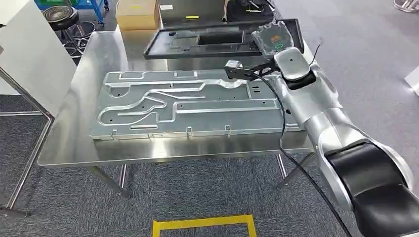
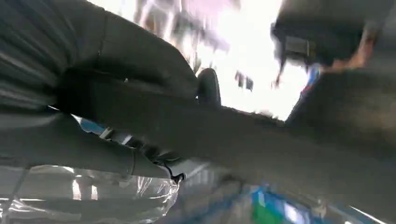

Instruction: Take the parts from the cabinet and place them on the table.

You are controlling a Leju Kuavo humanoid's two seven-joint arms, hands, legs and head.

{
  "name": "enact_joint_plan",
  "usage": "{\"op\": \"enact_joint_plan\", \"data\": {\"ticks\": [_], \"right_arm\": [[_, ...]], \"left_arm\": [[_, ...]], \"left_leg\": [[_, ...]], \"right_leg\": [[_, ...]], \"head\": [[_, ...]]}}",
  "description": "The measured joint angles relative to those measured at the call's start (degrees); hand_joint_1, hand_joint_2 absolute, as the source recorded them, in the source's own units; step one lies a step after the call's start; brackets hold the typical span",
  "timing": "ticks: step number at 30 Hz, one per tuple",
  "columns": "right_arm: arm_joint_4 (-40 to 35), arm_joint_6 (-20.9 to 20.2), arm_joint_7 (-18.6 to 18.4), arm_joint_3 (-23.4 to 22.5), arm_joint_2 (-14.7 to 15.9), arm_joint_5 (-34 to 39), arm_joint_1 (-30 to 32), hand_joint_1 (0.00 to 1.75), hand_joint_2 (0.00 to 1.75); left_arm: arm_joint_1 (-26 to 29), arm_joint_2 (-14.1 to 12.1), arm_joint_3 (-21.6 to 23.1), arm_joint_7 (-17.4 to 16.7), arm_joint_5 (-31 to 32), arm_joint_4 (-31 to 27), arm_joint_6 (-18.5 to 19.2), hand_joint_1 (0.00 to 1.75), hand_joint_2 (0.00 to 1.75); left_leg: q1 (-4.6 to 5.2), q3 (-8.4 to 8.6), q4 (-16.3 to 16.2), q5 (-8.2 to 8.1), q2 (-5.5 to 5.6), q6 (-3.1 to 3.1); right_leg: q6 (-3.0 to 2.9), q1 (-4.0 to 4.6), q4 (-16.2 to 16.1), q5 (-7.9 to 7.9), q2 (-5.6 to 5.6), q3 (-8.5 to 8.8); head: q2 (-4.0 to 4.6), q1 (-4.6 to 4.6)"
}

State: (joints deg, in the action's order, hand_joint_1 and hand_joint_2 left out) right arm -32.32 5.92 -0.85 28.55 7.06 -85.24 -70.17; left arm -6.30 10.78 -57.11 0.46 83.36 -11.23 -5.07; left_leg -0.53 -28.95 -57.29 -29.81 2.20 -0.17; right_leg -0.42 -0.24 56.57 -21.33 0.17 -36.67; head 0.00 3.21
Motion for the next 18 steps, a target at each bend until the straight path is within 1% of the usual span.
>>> {"op": "enact_joint_plan", "data": {"ticks": [1, 2, 3, 4, 5, 6, 7, 8, 9, 10, 11, 12, 14, 15, 16, 17, 18], "right_arm": [[1.8, 0.4, -0.4, 0.7, 0.0, 0.4, 0.0, 1.75, 1.75], [4.1, 0.5, -0.8, 1.1, 0.2, 0.8, 0.1, 1.75, 1.75], [6.0, 0.6, -1.2, 1.4, 0.6, 1.1, 0.6, 1.75, 1.75], [7.2, 0.9, -1.6, 1.5, 0.7, 1.5, 1.0, 1.75, 1.75], [8.3, 1.3, -2.0, 1.6, 0.8, 1.8, 1.4, 1.75, 1.75], [9.2, 1.5, -2.1, 1.7, 0.9, 2.1, 1.6, 1.75, 1.75], [9.9, 1.8, -2.2, 1.7, 1.0, 2.6, 1.8, 0.0, 0.0], [10.3, 2.3, -2.2, 1.6, 1.3, 3.2, 1.8, 0.0, 0.0], [10.7, 2.7, -2.2, 1.4, 1.5, 3.7, 1.7, 0.0, 0.0], [11.1, 3.1, -2.2, 1.1, 1.8, 4.1, 1.4, 0.0, 0.0], [11.6, 3.2, -1.9, 0.8, 2.0, 4.4, 1.0, 0.0, 0.0], [11.8, 3.2, -1.6, 0.3, 2.5, 4.7, 0.7, 0.0, 0.0], [12.1, 3.2, -1.1, -0.6, 3.1, 5.2, 0.3, 0.0, 0.0], [12.1, 3.1, -0.9, -1.1, 3.3, 5.5, 0.1, 0.0, 0.0], [12.2, 3.1, -0.8, -1.5, 3.3, 5.8, -0.5, 0.0, 0.0], [12.5, 2.9, -0.7, -1.9, 3.4, 6.0, -1.1, 0.0, 0.0], [12.6, 2.9, -0.7, -2.2, 3.6, 6.2, -1.5, 0.0, 0.0]], "left_arm": [[0.0, 0.0, 0.0, 0.1, 0.2, 0.0, -0.4, 0.0, 1.75], [0.0, 0.1, 0.0, -0.1, 0.4, 0.0, -1.0, 0.0, 1.75], [-0.3, 0.1, 0.0, -0.1, 0.5, 0.0, -1.6, 0.0, 1.75], [-0.7, 0.1, 0.0, -0.2, 0.5, 0.0, -1.9, 0.0, 1.75], [-1.0, 0.1, 0.0, -0.2, 0.6, 0.0, -2.2, 0.0, 1.75], [-1.2, 0.1, 0.0, -0.2, 0.6, 0.0, -2.5, 0.0, 1.75], [-1.1, 0.1, 0.0, -0.1, 0.6, 0.0, -2.5, 0.0, 1.75], [-1.0, 0.1, 0.0, 0.0, 0.7, 0.0, -2.5, 0.0, 1.75], [-0.8, 0.1, 0.0, 0.0, 0.7, 0.0, -2.4, 0.0, 1.75], [-0.6, 0.1, 0.0, 0.2, 0.7, 0.0, -2.3, 0.0, 1.75], [-0.5, 0.1, 0.0, 0.5, 0.6, 0.0, -2.3, 0.0, 1.75], [-0.5, 0.1, 0.0, 0.7, 0.5, 0.0, -2.5, 0.0, 1.75], [-0.3, 0.1, 0.0, 1.0, 0.4, 0.0, -2.8, 0.0, 1.75], [-0.3, 0.1, 0.0, 1.1, 0.4, 0.0, -3.1, 0.0, 1.75], [-0.2, 0.1, 0.0, 1.1, 0.3, 0.0, -3.6, 0.0, 1.75], [-0.2, 0.1, 0.0, 1.1, -0.2, 0.0, -3.8, 0.0, 0.0], [-0.1, 0.1, 0.0, 1.1, -0.5, 0.0, -4.0, 0.0, 0.0]], "left_leg": [[0.24, -0.87, -2.4, -0.88, -0.82, -0.2], [0.1, -3.07, -6.5, -2.33, -1.11, -0.42], [-0.02, -6.24, -11.8, -4.16, -1.26, -0.7], [-0.06, -9.05, -16.2, -5.34, -1.32, -0.92], [-0.1, -10.81, -18.4, -5.17, -1.38, -1.05], [-0.17, -11.18, -17.9, -3.48, -1.52, -1.16], [-0.27, -10.37, -14.6, -0.39, -1.7, -1.23], [-0.38, -8.73, -9.6, 3.37, -1.85, -1.23], [-0.51, -7.25, -4.2, 6.8, -1.86, -1.11], [-0.37, -7.01, -4.1, 5.84, -1.82, -0.76], [-0.14, -6.39, -2.8, 6.02, -1.74, -0.56], [-0.19, -6.04, -1.8, 4.75, -1.8, -0.05], [0.0, -6.09, -1.8, 4.7, -1.65, 0.63], [-0.43, -5.54, -1.2, 4.86, -1.7, 1.12], [-0.44, -5.25, -0.9, 4.83, -1.76, 1.36], [-0.44, -5.21, -0.9, 4.74, -1.83, 1.63], [-0.43, -5.16, -0.9, 4.67, -1.85, 1.74]], "right_leg": [[-0.39, -0.09, -0.4, -0.25, -0.06, 0.72], [-0.64, -0.04, -0.5, -0.51, -0.08, 1.05], [-0.71, -0.01, -0.5, -0.91, -0.05, 1.34], [-0.69, 0.02, -0.5, -1.23, -0.04, 1.57], [-0.69, 0.0, -0.4, -1.53, -0.13, 1.81], [-0.56, -0.06, -0.2, -1.91, -0.36, 2.15], [-0.39, -0.13, 0.1, -2.4, -0.64, 2.57], [-0.14, -0.19, 0.5, -2.96, -0.87, 2.95], [0.19, -0.23, 1.0, -3.56, -1.02, 3.22], [0.51, -0.12, 1.1, -3.87, -1.14, 3.02], [0.76, 0.01, 1.7, -3.91, -1.25, 2.65], [0.98, 0.07, 1.7, -3.85, -1.29, 2.21], [1.58, -0.01, 1.4, -3.88, -1.17, 2.33], [1.93, -0.06, 1.5, -4.35, -1.07, 2.21], [2.24, -0.17, 3.1, -5.16, -0.66, 1.75], [2.5, -0.19, 6.6, -6.88, -0.59, -0.03], [2.77, -0.28, 11.6, -8.97, -0.57, -2.67]], "head": [[0.0, 0.09], [0.0, 0.07], [0.0, 0.07], [0.0, 0.07], [0.0, 0.07], [0.0, 0.07], [0.0, 0.07], [0.0, 0.07], [0.0, 0.07], [0.0, 0.07], [0.0, 0.07], [0.0, 0.07], [0.0, 0.07], [0.0, 0.04], [0.0, 0.04], [0.0, 0.04], [0.0, 0.04]]}}
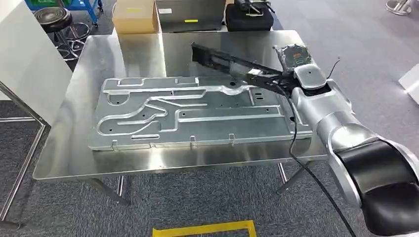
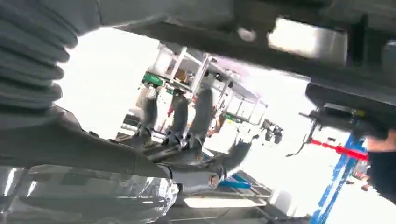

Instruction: Take the parts from the cabinet and place them on the table.

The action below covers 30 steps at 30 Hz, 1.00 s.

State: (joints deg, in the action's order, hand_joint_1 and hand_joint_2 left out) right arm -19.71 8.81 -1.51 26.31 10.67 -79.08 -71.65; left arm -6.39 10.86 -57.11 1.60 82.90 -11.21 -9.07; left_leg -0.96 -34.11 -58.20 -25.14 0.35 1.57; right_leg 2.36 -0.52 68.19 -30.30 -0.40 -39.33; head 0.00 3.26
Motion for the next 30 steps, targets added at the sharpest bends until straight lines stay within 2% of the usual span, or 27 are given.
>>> {"op": "enact_joint_plan", "data": {"ticks": [1, 2, 3, 4, 5, 6, 7, 8, 11, 12, 13, 14, 16, 17, 18, 19, 20, 21, 22, 23, 26, 27, 28, 29, 30], "right_arm": [[0.2, -0.1, 0.2, -0.3, 0.2, 0.2, -0.1, 0.0, 0.0], [0.3, -0.1, 0.4, -0.6, 0.3, 0.4, -0.1, 0.0, 0.0], [0.6, -0.2, 0.6, -0.9, 0.5, 0.6, -0.1, 0.0, 0.0], [0.8, -0.2, 0.7, -1.0, 0.6, 0.8, -0.1, 0.0, 0.0], [0.8, -0.1, 0.8, -1.2, 0.7, 0.9, -0.2, 0.0, 0.0], [0.8, -0.1, 1.1, -1.5, 0.8, 1.0, -0.4, 0.0, 0.0], [0.9, 0.0, 1.4, -1.8, 0.9, 1.0, -0.6, 0.0, 0.0], [1.0, 0.2, 1.6, -1.9, 0.9, 1.2, -0.9, 0.0, 0.0], [1.1, 0.4, 2.9, -2.4, 0.9, 1.7, -1.1, 0.0, 0.0], [1.0, 0.4, 3.4, -2.7, 0.9, 2.1, -1.3, 0.0, 0.0], [1.0, 0.3, 3.8, -3.0, 0.8, 2.4, -1.5, 0.0, 0.0], [1.0, 0.1, 3.9, -3.4, 0.7, 3.0, -2.0, 0.0, 0.0], [1.0, -0.5, 4.1, -4.2, 0.7, 3.7, -2.9, 0.0, 0.0], [1.0, -0.6, 4.5, -4.8, 0.7, 4.6, -3.1, 0.0, 0.0], [1.0, -0.6, 4.9, -5.4, 0.7, 5.3, -3.1, 0.0, 0.0], [1.0, -0.5, 5.4, -6.1, 0.7, 5.9, -3.3, 0.0, 0.0], [0.9, -0.4, 6.0, -6.8, 0.8, 6.5, -3.5, 0.0, 0.0], [0.8, -0.1, 6.6, -7.3, 1.0, 7.0, -3.8, 0.0, 0.0], [0.5, 0.5, 7.5, -8.1, 1.4, 7.8, -4.1, 0.0, 0.0], [0.0, 2.0, 8.9, -9.1, 2.0, 8.7, -4.3, 0.0, 0.0], [-1.8, 6.7, 12.1, -11.3, 4.4, 11.0, -3.5, 0.0, 0.0], [-3.3, 9.3, 13.4, -12.2, 5.9, 12.4, -2.0, 0.0, 0.0], [-5.2, 11.9, 14.6, -13.4, 7.7, 14.3, 0.5, 0.0, 0.0], [-7.5, 14.1, 15.3, -14.8, 9.4, 16.4, 3.7, 0.0, 0.0], [-11.1, 16.8, 16.0, -17.1, 11.1, 19.5, 8.7, 0.0, 0.0]], "left_arm": [[0.2, 0.0, 0.0, 0.1, -0.2, 0.0, 0.0, 0.0, 0.0], [0.4, 0.0, 0.0, 0.2, -0.3, 0.0, 0.0, 0.0, 0.0], [0.6, 0.0, 0.0, 0.4, -0.3, 0.0, 0.2, 0.0, 0.0], [0.7, 0.0, 0.0, 0.5, -0.3, 0.0, 0.4, 0.0, 0.0], [0.8, 0.0, 0.0, 0.6, -0.4, 0.0, 0.5, 0.0, 0.0], [0.8, 0.0, 0.0, 0.6, -0.7, 0.0, 0.6, 0.0, 0.0], [0.9, 0.0, 0.0, 0.6, -0.8, 0.0, 0.7, 0.0, 0.0], [0.8, 0.0, -0.1, 0.6, -0.9, 0.0, 0.8, 0.0, 0.0], [1.0, 0.0, -0.3, 0.6, -1.6, 0.0, 0.7, 0.0, 0.0], [1.0, -0.1, -0.5, 0.4, -2.1, 0.0, 0.9, 0.0, 0.0], [1.0, -0.1, -0.6, 0.0, -2.3, 0.0, 0.9, 0.0, 0.0], [1.0, -0.1, -0.8, -0.5, -2.6, 0.0, 1.0, 0.0, 0.0], [1.1, -0.1, -1.2, -1.2, -2.9, 0.0, 1.3, 0.0, 0.0], [1.2, -0.1, -1.6, -1.5, -3.2, 0.0, 1.5, 0.0, 0.0], [1.2, -0.1, -1.7, -1.6, -3.3, 0.0, 1.6, 0.0, 0.0], [1.3, -0.1, -1.9, -1.7, -3.3, 0.0, 1.7, 0.0, 0.0], [1.3, -0.1, -2.0, -1.7, -3.4, 0.0, 1.8, 0.0, 0.0], [1.2, -0.2, -2.1, -1.7, -3.7, 0.0, 1.9, 0.0, 0.0], [1.2, -0.2, -2.3, -1.6, -4.0, 0.0, 1.9, 0.0, 0.0], [1.1, -0.1, -2.7, -1.4, -4.5, 0.0, 1.9, 0.0, 0.0], [1.2, 0.0, -3.5, -1.0, -5.6, 0.0, 1.9, 0.0, 0.0], [1.3, 0.1, -3.8, -1.0, -5.9, 0.0, 1.9, 0.0, 0.0], [1.2, 0.3, -4.1, -1.1, -6.2, 0.0, 1.9, 0.0, 0.0], [1.1, 0.3, -4.4, -1.3, -6.2, 0.0, 1.8, 0.0, 0.0], [1.1, 0.5, -4.5, -1.7, -6.2, 0.0, 1.9, 0.0, 0.0]], "left_leg": [[0.01, 0.11, 0.0, -0.11, 0.0, 0.14], [0.01, 0.27, 0.0, -0.25, 0.0, 0.17], [0.01, 0.54, 0.0, -0.43, 0.02, 0.17], [0.01, 0.93, 0.0, -0.67, 0.05, 0.12], [0.01, 1.42, 0.0, -0.95, 0.08, 0.03], [0.01, 1.96, 0.0, -1.3, 0.12, -0.14], [0.01, 2.17, 0.0, -1.6, 0.12, -0.42], [0.4, 2.03, -0.1, -1.75, 0.18, -0.69], [0.34, 2.27, 0.3, -1.9, 0.03, -1.5], [0.69, 2.46, 0.3, -2.29, -0.02, -2.01], [0.5, 2.31, -0.9, -3.27, 0.0, -2.2], [0.5, 0.89, -4.0, -5.36, -0.03, -2.3], [0.31, -3.46, -13.0, -9.64, -0.03, -2.48], [0.32, -5.52, -17.1, -10.89, -0.03, -2.56], [0.31, -6.15, -18.2, -10.51, -0.03, -2.57], [0.31, -5.38, -16.3, -8.77, -0.04, -2.53], [0.3, -3.55, -12.3, -6.31, -0.04, -2.43], [0.29, -1.01, -7.0, -3.58, -0.05, -2.25], [0.28, 1.42, -2.1, -1.51, -0.04, -2.0], [0.58, 2.09, -0.7, -1.87, 0.0, -1.67], [0.85, 1.43, -0.8, -0.97, 0.32, -0.66], [0.55, 1.28, -0.3, -0.39, 0.43, -0.12], [0.25, 1.11, 0.0, 0.17, 0.28, 0.25], [0.21, 0.75, 0.3, 0.66, 0.45, 0.75], [0.21, 0.39, 0.5, 1.13, 0.8, 0.92]], "right_leg": [[0.19, -0.08, 4.9, -1.62, 0.0, -2.76], [0.28, -0.19, 8.1, -2.01, 0.0, -4.74], [0.3, -0.32, 8.3, -0.9, 0.06, -5.47], [0.23, -0.4, 5.6, 1.56, 0.1, -4.62], [0.08, -0.4, 1.0, 4.62, 0.11, -2.6], [-0.18, -0.38, -5.3, 8.06, 0.16, 0.15], [-0.45, -0.26, -9.2, 8.95, 0.3, 1.75], [-0.62, 0.29, -9.9, 8.39, 0.3, 2.33], [-1.44, 0.35, -10.2, 7.89, 0.12, 2.26], [-1.94, -0.3, -10.8, 8.03, 0.09, 2.81], [-2.17, -0.3, -11.0, 8.16, 0.36, 3.2], [-2.54, -0.34, -11.0, 8.08, 0.4, 3.33], [-2.65, -0.17, -11.0, 8.08, 0.4, 3.25], [-2.65, -0.11, -11.0, 8.08, 0.39, 3.2], [-2.65, -0.09, -10.9, 8.08, 0.38, 3.2], [-2.65, -0.09, -10.8, 8.08, 0.36, 3.18], [-2.64, -0.1, -10.6, 8.08, 0.33, 3.15], [-2.58, -0.1, -10.4, 8.04, 0.31, 3.14], [-2.47, -0.1, -10.2, 8.0, 0.31, 3.04], [-2.0, 0.32, -9.9, 8.03, 0.25, 2.65], [-0.78, 0.14, -10.3, 8.89, 0.45, 2.51], [-0.37, 0.22, -10.4, 9.16, 0.51, 2.53], [-0.08, -0.04, -10.0, 8.26, 0.43, 2.45], [0.42, -0.05, -8.2, 5.76, 0.42, 1.85], [0.95, -0.23, -4.2, 2.57, 0.39, 0.6]], "head": [[0.0, 0.0], [0.0, 0.0], [0.0, 0.0], [0.0, 0.0], [0.0, 0.0], [0.0, 0.0], [0.0, 0.0], [0.0, 0.0], [0.0, 0.0], [0.0, 0.02], [0.0, 0.0], [0.0, 0.02], [0.0, 0.02], [0.0, 0.02], [0.0, 0.02], [0.0, 0.02], [0.0, 0.0], [0.0, 0.02], [0.0, 0.02], [0.0, 0.02], [0.0, 0.02], [0.0, 0.02], [0.0, 0.0], [0.0, 0.0], [0.0, 0.0]]}}
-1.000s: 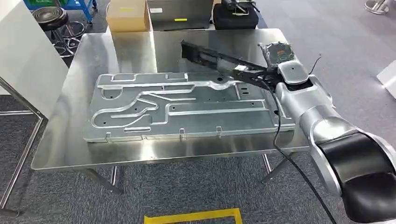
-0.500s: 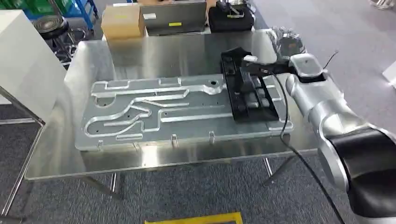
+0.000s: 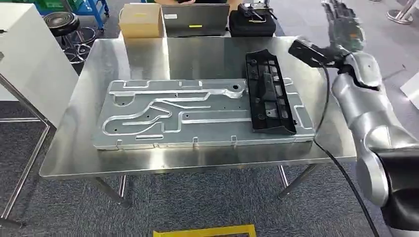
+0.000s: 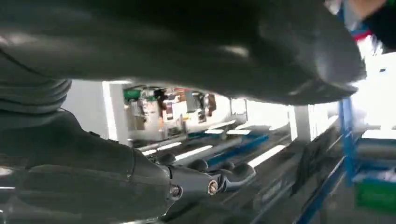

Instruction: Take the parts from the cabinet and place them on the table.

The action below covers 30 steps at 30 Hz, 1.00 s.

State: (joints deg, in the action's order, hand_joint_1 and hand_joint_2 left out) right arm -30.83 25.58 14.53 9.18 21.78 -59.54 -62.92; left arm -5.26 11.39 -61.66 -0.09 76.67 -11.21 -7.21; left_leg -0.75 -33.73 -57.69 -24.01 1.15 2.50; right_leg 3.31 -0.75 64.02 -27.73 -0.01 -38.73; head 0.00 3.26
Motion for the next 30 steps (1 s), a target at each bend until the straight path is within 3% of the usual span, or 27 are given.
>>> {"op": "enact_joint_plan", "data": {"ticks": [2, 3, 4, 5, 7, 8, 9, 12, 13, 15, 16, 17, 18, 19, 20, 22, 23, 24, 25, 26, 28, 29, 30], "right_arm": [[-8.9, 4.2, 1.4, -5.7, 1.7, 4.9, 13.0, 0.0, 0.0], [-13.0, 6.0, 2.3, -8.9, 1.8, 6.8, 20.1, 0.0, 0.0], [-17.6, 8.2, 3.5, -12.3, 1.5, 8.3, 27.0, 0.0, 0.0], [-21.8, 10.1, 4.7, -15.3, 0.6, 9.4, 33.8, 0.0, 0.0], [-29.9, 13.0, 6.5, -21.6, -2.6, 12.2, 44.3, 0.0, 0.0], [-33.5, 13.7, 7.5, -24.7, -4.3, 13.1, 48.2, 0.0, 0.0], [-35.9, 13.8, 8.2, -27.3, -6.6, 13.1, 52.0, 0.0, 0.0], [-38.5, 14.4, 12.4, -36.6, -14.4, 11.5, 58.4, 0.0, 0.0], [-38.4, 14.4, 14.9, -39.6, -17.0, 10.9, 59.5, 0.0, 0.0], [-37.6, 14.4, 20.6, -46.7, -22.2, 12.2, 60.3, 0.0, 0.0], [-37.1, 14.4, 21.9, -48.4, -23.2, 12.5, 60.4, 0.0, 0.0], [-35.4, 14.4, 24.1, -53.3, -26.0, 13.0, 60.8, 0.0, 0.0], [-34.5, 14.4, 24.6, -56.9, -28.0, 13.2, 61.1, 0.0, 0.0], [-34.1, 14.4, 24.7, -58.6, -29.0, 13.0, 61.5, 0.0, 0.0], [-33.4, 14.4, 24.9, -60.3, -30.2, 12.5, 61.4, 0.0, 0.0], [-30.9, 14.4, 25.2, -64.9, -32.7, 10.4, 60.9, 0.0, 0.0], [-29.1, 14.4, 25.2, -68.3, -33.8, 8.5, 60.6, 0.0, 0.0], [-27.2, 14.4, 25.0, -71.3, -34.2, 6.0, 60.2, 0.0, 0.0], [-23.8, 14.4, 23.0, -74.7, -34.6, 2.3, 59.5, 0.0, 0.0], [-19.9, 14.5, 19.2, -78.4, -34.7, -2.4, 58.6, 0.0, 0.0], [-11.7, 14.3, 7.6, -85.1, -34.8, -7.8, 57.9, 0.0, 0.0], [-7.5, 13.4, 2.4, -87.3, -34.7, -7.4, 57.8, 0.0, 0.0], [-2.7, 11.0, -3.4, -89.2, -34.6, -7.3, 57.7, 0.0, 0.0]], "left_arm": [[0.2, 0.3, -0.2, -0.5, 0.0, 0.0, 0.0, 0.0, 0.0], [0.3, 0.3, -0.4, -0.8, 0.0, 0.0, 0.0, 0.0, 0.0], [0.4, 0.4, -0.5, -1.0, 0.0, 0.0, 0.0, 0.0, 0.0], [0.4, 0.4, -0.5, -1.0, 0.0, 0.0, 0.0, 0.0, 0.0], [0.4, 0.6, -0.5, -1.2, 0.3, 0.0, 0.0, 0.0, 0.0], [0.4, 0.8, -0.5, -1.2, 0.5, 0.0, 0.0, 0.0, 0.0], [0.5, 0.9, -0.5, -1.2, 0.6, 0.0, 0.0, 0.0, 0.0], [0.6, 0.9, -0.5, -1.5, 1.3, 0.0, 0.0, 0.0, 0.0], [0.6, 0.8, -0.5, -1.7, 1.4, 0.0, -0.1, 0.0, 0.0], [0.5, 0.7, -0.4, -1.9, 1.7, 0.0, -0.4, 0.0, 0.0], [0.5, 0.7, -0.4, -2.0, 1.8, 0.0, -0.5, 0.0, 0.0], [0.4, 0.5, -0.4, -2.0, 1.9, 0.0, -0.7, 0.0, 0.0], [0.4, 0.5, -0.4, -1.9, 2.0, 0.0, -0.8, 0.0, 0.0], [0.4, 0.5, -0.4, -1.9, 2.0, 0.0, -0.9, 0.0, 0.0], [0.4, 0.4, -0.3, -1.9, 2.2, 0.0, -1.0, 0.0, 0.0], [0.2, 0.2, -0.1, -1.9, 2.4, 0.0, -1.0, 0.0, 0.0], [0.0, 0.2, 0.0, -1.9, 2.5, 0.0, -1.1, 0.0, 0.0], [-0.3, 0.2, 0.1, -1.8, 2.6, 0.0, -1.1, 0.0, 0.0], [-0.3, 0.1, 0.2, -1.6, 3.0, 0.0, -1.1, 0.0, 0.0], [-0.1, 0.2, 0.3, -1.5, 3.2, 0.0, -1.1, 0.0, 0.0], [0.0, 0.2, 0.4, -1.5, 3.6, 0.0, -0.9, 0.0, 0.0], [-0.1, 0.2, 0.5, -1.6, 3.8, 0.0, -0.7, 0.0, 0.0], [-0.2, 0.1, 0.8, -1.7, 4.2, 0.0, -0.6, 0.0, 0.0]], "left_leg": [[0.01, -0.75, 0.0, 0.66, 0.41, 0.21], [0.03, -1.2, 0.0, 0.95, 0.73, 0.27], [0.08, -1.73, -0.1, 1.32, 1.15, 0.22], [0.3, -2.43, -0.1, 1.71, 1.34, 0.18], [0.72, -3.49, -0.2, 2.42, 1.37, 0.05], [0.89, -3.67, -0.2, 2.69, 1.28, -0.21], [0.94, -3.41, 0.2, 3.03, 1.18, -0.57], [0.69, -3.21, 0.7, 3.95, 0.6, -1.79], [0.92, -3.51, 0.4, 3.85, 0.39, -2.03], [0.91, -5.0, -4.2, -3.35, -0.18, -2.57], [0.76, -5.52, -7.3, -6.41, -0.24, -2.83], [0.62, -6.2, -12.6, -10.3, -0.32, -3.19], [0.58, -6.42, -16.2, -12.06, -0.46, -3.4], [0.57, -6.01, -18.5, -11.99, -0.54, -3.6], [0.52, -4.46, -18.2, -9.97, -0.63, -3.74], [0.28, 1.65, -11.6, -5.4, -0.67, -3.88], [0.13, 5.96, -6.2, -5.31, -0.64, -3.96], [0.29, 10.11, -0.2, -8.11, -0.45, -3.87], [0.67, 11.05, 1.9, -9.01, -0.19, -2.78], [0.55, 10.6, 2.0, -8.84, -0.34, -2.53], [0.68, 9.94, 1.6, -7.86, -0.59, -1.44], [0.4, 9.2, 1.6, -6.93, -1.04, -0.99], [0.38, 8.24, 1.6, -6.15, -1.07, -0.59]], "right_leg": [[0.45, -0.01, 8.2, -4.71, -0.01, -2.26], [0.45, -0.06, 10.1, -5.31, 0.01, -2.43], [0.32, -0.05, 9.6, -4.69, 0.0, -1.48], [-0.03, -0.02, 6.4, -3.07, 0.01, 0.84], [-1.25, 0.3, -4.1, -0.53, 0.24, 8.03], [-1.95, 0.74, -8.0, -2.3, 0.71, 10.03], [-1.94, 1.0, -7.2, -0.71, 0.88, 10.09], [-3.45, 1.6, -8.1, 0.19, 0.62, 9.66], [-3.81, 0.56, -9.1, 1.27, 0.68, 9.43], [-4.37, 0.61, -9.3, 2.86, 0.55, 7.89], [-4.36, 0.6, -9.3, 3.36, 0.49, 7.22], [-4.35, 0.6, -9.3, 4.15, 0.55, 6.19], [-4.33, 0.6, -9.1, 4.75, 0.7, 5.24], [-4.28, 0.54, -8.8, 5.4, 0.82, 4.07], [-4.18, 0.47, -8.5, 6.07, 0.75, 2.9], [-3.77, 0.35, -7.7, 7.22, 0.48, 0.72], [-3.45, 0.32, -7.0, 7.73, 0.39, -0.29], [-3.07, 0.63, -6.4, 8.05, 0.31, -0.96], [-2.8, 0.6, -6.0, 8.59, 0.18, -1.0], [-2.48, 0.85, -6.3, 9.19, 0.14, -0.68], [-1.91, 0.56, -7.0, 10.76, -0.13, -0.68], [-1.64, 0.2, -6.6, 9.79, -0.36, -1.11], [-1.33, 0.21, -4.7, 5.75, -0.25, -1.82]], "head": [[0.0, 0.0], [0.0, 0.0], [0.0, 0.0], [0.0, 0.0], [0.0, 0.0], [0.0, 0.0], [0.0, 0.0], [0.0, -0.02], [0.0, -0.02], [0.0, 0.0], [0.0, 0.02], [0.0, 0.02], [0.0, 0.0], [0.0, 0.02], [0.0, 0.02], [0.0, 0.02], [0.0, 0.02], [0.0, 0.02], [0.0, 0.0], [0.0, -0.02], [0.0, -0.02], [0.02, 0.0], [0.0, -0.04]]}}
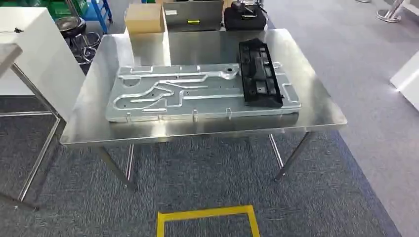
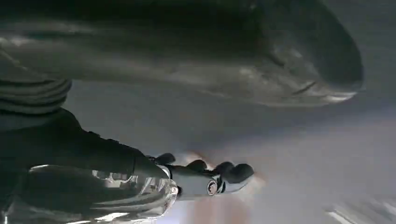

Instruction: Take the parts from the cabinet and place them on the table.

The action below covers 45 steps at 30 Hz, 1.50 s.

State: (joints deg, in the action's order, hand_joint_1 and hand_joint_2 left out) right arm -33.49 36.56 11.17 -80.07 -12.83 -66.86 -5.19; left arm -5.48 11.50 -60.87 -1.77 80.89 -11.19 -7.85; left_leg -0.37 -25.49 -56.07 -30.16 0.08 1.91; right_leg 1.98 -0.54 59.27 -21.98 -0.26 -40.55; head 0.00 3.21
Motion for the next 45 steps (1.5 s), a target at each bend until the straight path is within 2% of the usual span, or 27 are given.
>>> {"op": "enact_joint_plan", "data": {"ticks": [2, 3, 4, 5, 7, 8, 12, 13, 14, 15, 18, 19, 20, 22, 24, 26, 29, 30, 32, 34, 35, 36, 37, 39, 41, 42, 45], "right_arm": [[6.0, -5.7, -7.4, -1.7, 0.3, -1.4, 0.0, 0.0, 0.0], [8.2, -7.9, -8.9, -2.1, 0.3, -1.9, -0.3, 0.0, 0.0], [10.6, -10.4, -10.1, -2.6, 0.3, -2.4, -0.6, 0.0, 0.0], [12.6, -12.2, -11.5, -2.9, 0.3, -2.9, -0.8, 0.0, 0.0], [15.3, -14.9, -12.9, -3.1, 0.5, -3.5, -1.1, 0.0, 0.0], [16.2, -16.1, -13.1, -3.1, 0.6, -3.8, -1.3, 0.0, 0.0], [16.5, -16.5, -13.4, -3.1, 0.7, -4.0, -1.4, 0.0, 0.0], [17.1, -17.7, -14.2, -3.1, 0.8, -4.4, -1.7, 0.0, 0.0], [18.5, -20.5, -16.1, -3.1, 1.2, -5.2, -2.1, 0.0, 0.0], [19.5, -21.3, -16.7, -3.1, 1.4, -5.3, -2.2, 0.0, 0.0], [20.2, -21.3, -16.8, -3.1, 1.5, -5.3, -2.5, 0.0, 0.0], [20.4, -21.3, -16.8, -3.1, 1.6, -5.3, -2.5, 0.0, 0.0], [20.6, -21.3, -16.8, -3.1, 1.7, -5.3, -2.5, 0.0, 0.0], [20.9, -21.7, -17.0, -3.1, 1.7, -5.5, -2.5, 0.0, 0.0], [21.2, -22.3, -17.7, -3.1, 1.7, -6.1, -2.5, 0.0, 0.0], [21.3, -22.9, -19.0, -2.8, 1.7, -7.1, -2.6, 0.0, 0.0], [21.5, -24.0, -19.9, -1.5, 1.7, -10.1, -2.4, 0.0, 0.0], [21.6, -24.6, -19.9, -0.8, 1.7, -11.2, -2.2, 0.0, 1.75], [21.8, -25.9, -19.9, 0.5, 1.7, -12.7, -2.2, 0.0, 1.75], [21.9, -27.2, -19.3, 1.5, 1.7, -12.7, -2.2, 0.0, 1.75], [21.9, -28.0, -19.0, 1.7, 1.7, -12.2, -2.2, 0.0, 1.75], [21.9, -28.5, -18.6, 1.8, 1.7, -12.2, -2.2, 0.0, 1.75], [22.0, -28.8, -18.4, 2.0, 1.7, -12.3, -2.2, 0.0, 1.75], [22.1, -29.4, -18.1, 2.6, 1.7, -12.9, -2.2, 0.0, 1.75], [22.1, -29.5, -17.9, 3.4, 1.7, -13.6, -2.4, 0.0, 1.75], [22.1, -29.4, -17.7, 3.7, 1.6, -13.7, -2.5, 0.0, 1.75], [22.2, -29.4, -17.3, 4.4, 1.2, -13.9, -2.5, 0.0, 1.75]], "left_arm": [[0.1, -0.1, 0.6, -0.4, 0.6, 0.0, 0.2, 0.0, 0.0], [0.1, -0.2, 0.8, -0.6, 0.8, 0.0, 0.3, 0.0, 0.0], [0.1, -0.3, 0.9, -0.7, 0.9, 0.0, 0.3, 0.0, 0.0], [0.1, -0.4, 1.0, -0.9, 1.2, 0.0, 0.4, 0.0, 0.0], [0.1, -0.6, 1.5, -1.1, 1.7, 0.0, 0.5, 0.0, 0.0], [0.1, -0.7, 1.8, -1.2, 1.9, 0.0, 0.6, 0.0, 0.0], [0.1, -0.7, 1.9, -1.2, 1.9, 0.0, 0.6, 0.0, 0.0], [0.1, -0.8, 2.0, -1.2, 1.9, 0.0, 0.5, 0.0, 0.0], [0.0, -0.9, 2.1, -1.2, 1.7, 0.0, 0.5, 0.0, 0.0], [0.1, -0.9, 2.2, -1.2, 1.7, 0.0, 0.6, 0.0, 0.0], [0.2, -1.3, 2.2, -1.2, 1.7, 0.0, 0.6, 0.0, 0.0], [0.2, -1.4, 2.2, -1.2, 1.7, 0.0, 0.6, 0.0, 0.0], [0.2, -1.4, 2.2, -1.2, 1.7, 0.0, 0.6, 0.0, 0.0], [0.2, -1.5, 2.2, -1.2, 1.6, 0.0, 0.5, 0.0, 0.0], [0.1, -1.7, 2.2, -1.0, 1.4, 0.0, 0.3, 0.0, 0.0], [-0.1, -1.8, 2.3, -1.0, 1.8, 0.0, 0.1, 0.0, 0.0], [0.1, -1.9, 2.8, -1.2, 2.6, 0.0, 0.1, 0.0, 0.0], [0.2, -1.9, 3.0, -1.5, 3.0, 0.0, 0.3, 0.0, 0.0], [0.1, -2.1, 3.6, -2.3, 3.5, 0.0, 0.9, 0.0, 0.0], [0.2, -2.2, 3.9, -3.1, 3.8, 0.0, 1.3, 0.0, 0.0], [0.2, -2.3, 4.0, -3.3, 4.1, 0.0, 1.4, 0.0, 0.0], [0.2, -2.3, 4.1, -3.2, 4.1, 0.0, 1.4, 0.0, 0.0], [0.2, -2.3, 4.3, -3.0, 4.2, 0.0, 1.3, 0.0, 0.0], [0.2, -2.3, 4.8, -2.2, 4.2, 0.0, 1.0, 0.0, 0.0], [0.2, -2.3, 5.1, -1.6, 4.3, 0.0, 0.6, 0.0, 0.0], [0.1, -2.3, 5.2, -1.4, 4.4, 0.0, 0.6, 0.0, 0.0], [-0.1, -2.3, 5.5, -1.6, 4.8, 0.0, 0.6, 0.0, 0.0]], "left_leg": [[0.16, -1.72, 0.0, 1.35, -0.35, 0.08], [0.26, -2.66, -0.1, 2.03, -0.69, 0.1], [0.33, -3.74, -0.2, 2.76, -1.04, 0.06], [0.37, -4.76, -0.5, 3.44, -1.28, -0.02], [0.42, -6.7, -1.0, 4.59, -1.41, -0.27], [0.43, -7.43, -1.1, 5.12, -1.36, -0.39], [0.44, -7.55, -1.2, 5.28, -1.32, -0.46], [0.47, -7.81, -1.2, 5.75, -1.25, -0.73], [0.32, -8.01, -1.1, 6.84, -1.34, -1.61], [0.28, -8.47, -1.3, 7.39, -1.25, -2.48], [0.0, -11.33, -9.7, -2.31, -0.61, -3.01], [-0.02, -12.36, -14.2, -4.91, -0.61, -3.17], [-0.02, -12.87, -17.6, -5.67, -0.61, -3.29], [-0.06, -10.83, -18.0, -1.96, -0.61, -3.34], [-0.11, -5.01, -10.7, 1.75, -0.6, -3.22], [0.23, 1.84, -0.1, -1.61, -0.55, -2.89], [0.49, 0.65, -0.3, -1.29, -0.47, -1.28], [0.25, 0.22, 0.1, -0.36, -0.58, -0.66], [0.16, -1.37, 0.1, 1.06, -0.86, 0.22], [0.27, -3.32, 0.0, 2.6, -0.86, 0.34], [0.37, -4.38, -0.1, 3.38, -0.9, 0.29], [0.41, -5.34, -0.2, 4.08, -0.93, 0.22], [0.45, -6.39, -0.4, 4.81, -0.97, 0.12], [0.56, -8.3, -0.7, 6.06, -0.92, -0.07], [0.81, -9.07, -0.9, 7.15, -0.81, -0.5], [0.78, -9.28, -1.0, 7.71, -0.9, -0.88], [0.58, -9.85, -0.4, 9.63, -1.02, -2.03]], "right_leg": [[0.53, -0.22, 7.5, -7.6, 0.01, -1.5], [0.69, -0.24, 11.9, -9.78, 0.05, -2.21], [0.79, -0.26, 15.6, -10.03, 0.1, -2.41], [0.78, -0.29, 16.9, -8.36, 0.13, -1.65], [0.41, -0.31, 12.7, -4.25, 0.15, 3.38], [0.02, -0.24, 7.8, -4.04, 0.14, 7.42], [-0.16, -0.19, 6.0, -4.36, 0.12, 8.83], [-0.82, 0.07, -0.1, -7.46, 0.1, 13.23], [-1.35, 0.66, -3.8, -8.13, 0.14, 14.76], [-2.32, 0.05, -4.8, -6.54, 0.38, 14.08], [-3.07, 0.34, -4.6, -4.49, 0.66, 11.46], [-3.07, 0.42, -4.5, -3.79, 0.7, 10.52], [-3.05, 0.46, -4.2, -3.17, 0.78, 9.41], [-2.84, 0.45, -3.4, -1.95, 0.83, 7.03], [-2.47, 0.35, -2.4, -0.98, 0.8, 4.84], [-1.84, 0.64, -1.1, -0.26, 0.7, 3.51], [-0.83, 0.52, -1.6, 1.55, 0.83, 3.41], [-0.44, 0.46, -1.7, 1.99, 0.77, 3.14], [0.22, 0.08, 1.8, -4.37, 0.56, 1.89], [0.8, -0.08, 10.5, -11.49, 0.54, 0.0], [0.96, -0.16, 14.6, -12.8, 0.54, -0.65], [1.0, -0.2, 16.8, -12.13, 0.55, -0.46], [0.89, -0.2, 16.6, -10.02, 0.54, 0.87], [0.27, -0.14, 10.1, -6.24, 0.51, 6.69], [-1.08, 0.59, -1.6, -8.17, 0.44, 16.01], [-1.34, 0.61, -5.3, -9.46, 0.51, 17.69], [-2.13, 0.74, -5.7, -8.21, 0.46, 16.38]], "head": [[0.0, 0.02], [0.0, 0.0], [0.0, 0.0], [0.0, 0.0], [0.0, 0.0], [0.0, 0.0], [0.0, 0.0], [0.0, 0.0], [0.0, 0.0], [0.0, 0.0], [0.0, 0.02], [0.0, 0.04], [0.0, 0.02], [0.0, 0.04], [0.0, 0.04], [0.0, 0.04], [0.0, 0.02], [0.0, 0.02], [0.0, 0.02], [0.0, 0.02], [0.0, 0.02], [0.0, 0.02], [0.0, 0.02], [0.0, 0.02], [0.0, 0.02], [0.0, 0.02], [0.0, 0.02]]}}
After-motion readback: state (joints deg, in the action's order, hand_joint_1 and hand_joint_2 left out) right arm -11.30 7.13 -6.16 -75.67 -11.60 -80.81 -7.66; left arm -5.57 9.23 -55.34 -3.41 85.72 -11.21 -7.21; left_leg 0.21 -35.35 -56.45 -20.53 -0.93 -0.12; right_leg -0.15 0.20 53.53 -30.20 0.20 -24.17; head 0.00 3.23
